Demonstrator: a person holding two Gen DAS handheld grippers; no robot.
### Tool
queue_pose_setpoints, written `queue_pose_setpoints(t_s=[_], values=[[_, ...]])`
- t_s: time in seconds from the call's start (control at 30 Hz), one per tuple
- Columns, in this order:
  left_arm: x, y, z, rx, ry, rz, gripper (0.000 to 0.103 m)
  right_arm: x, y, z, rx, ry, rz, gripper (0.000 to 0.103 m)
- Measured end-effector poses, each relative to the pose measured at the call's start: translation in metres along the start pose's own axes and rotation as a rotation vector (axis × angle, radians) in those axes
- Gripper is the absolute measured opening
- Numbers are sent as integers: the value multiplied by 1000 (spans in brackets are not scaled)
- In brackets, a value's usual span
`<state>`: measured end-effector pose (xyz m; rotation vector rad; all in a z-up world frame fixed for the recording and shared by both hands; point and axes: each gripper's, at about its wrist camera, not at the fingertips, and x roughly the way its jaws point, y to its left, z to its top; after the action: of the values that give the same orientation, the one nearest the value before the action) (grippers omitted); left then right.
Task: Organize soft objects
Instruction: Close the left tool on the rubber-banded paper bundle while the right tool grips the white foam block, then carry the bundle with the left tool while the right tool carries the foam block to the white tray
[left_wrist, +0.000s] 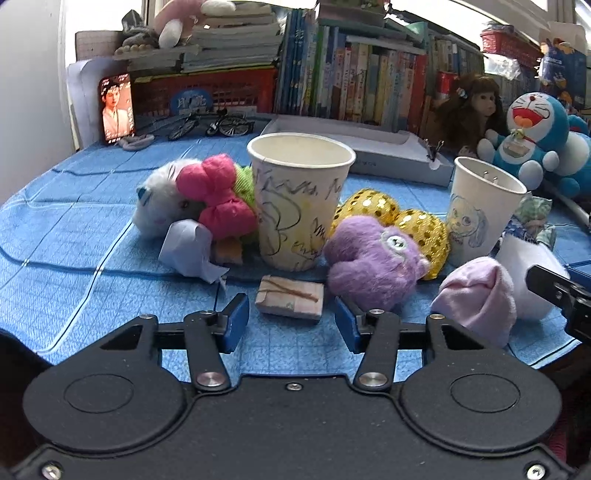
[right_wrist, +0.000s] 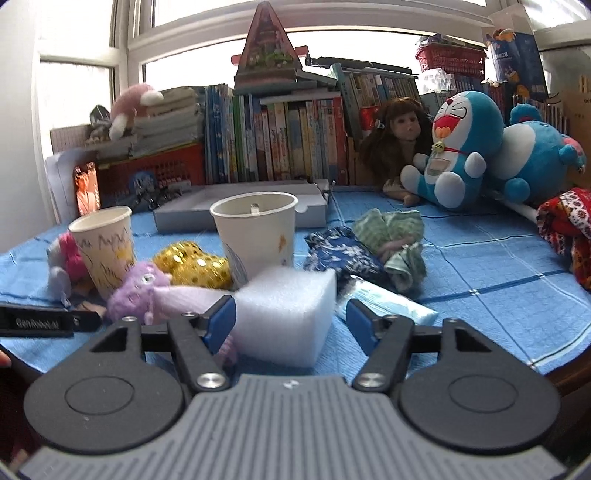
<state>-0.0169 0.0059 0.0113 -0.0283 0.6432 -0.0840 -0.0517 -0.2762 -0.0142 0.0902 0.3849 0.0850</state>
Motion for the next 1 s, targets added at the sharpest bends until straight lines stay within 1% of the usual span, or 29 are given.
queue_pose_setpoints(t_s=[0.13, 0.3, 0.37, 0.5, 0.6, 0.63, 0.67, 0.73, 0.83, 1.0], values=[[3, -1, 3, 9, -8, 5, 49, 4, 3, 1, 16, -8, 3, 79], [11, -1, 4, 27, -10, 12, 49, 14, 0, 0, 61, 13, -39, 79], [13, -1, 4, 29, -11, 8, 48, 16, -2, -2, 81, 17, -37, 79], [19, -1, 1, 30, 4, 2, 48, 20, 0, -4, 68, 18, -43, 79], [21, -1, -2, 31, 4, 2, 48, 24, 1, -5, 74, 27, -39, 74], [21, -2, -2, 33, 2, 3, 47, 25, 1, -5, 77, 32, -35, 70], [21, -2, -2, 35, 2, 1, 41, 25, 0, -5, 82, 32, -33, 68], [20, -2, -1, 25, 3, -8, 39, 25, 0, -3, 86, 31, -25, 65], [14, 1, 2, -1, 5, -42, 39, 18, -1, 1, 82, 11, -16, 64], [-6, 1, 8, 17, -36, -78, 39, 4, 0, 13, 46, -35, -11, 64]])
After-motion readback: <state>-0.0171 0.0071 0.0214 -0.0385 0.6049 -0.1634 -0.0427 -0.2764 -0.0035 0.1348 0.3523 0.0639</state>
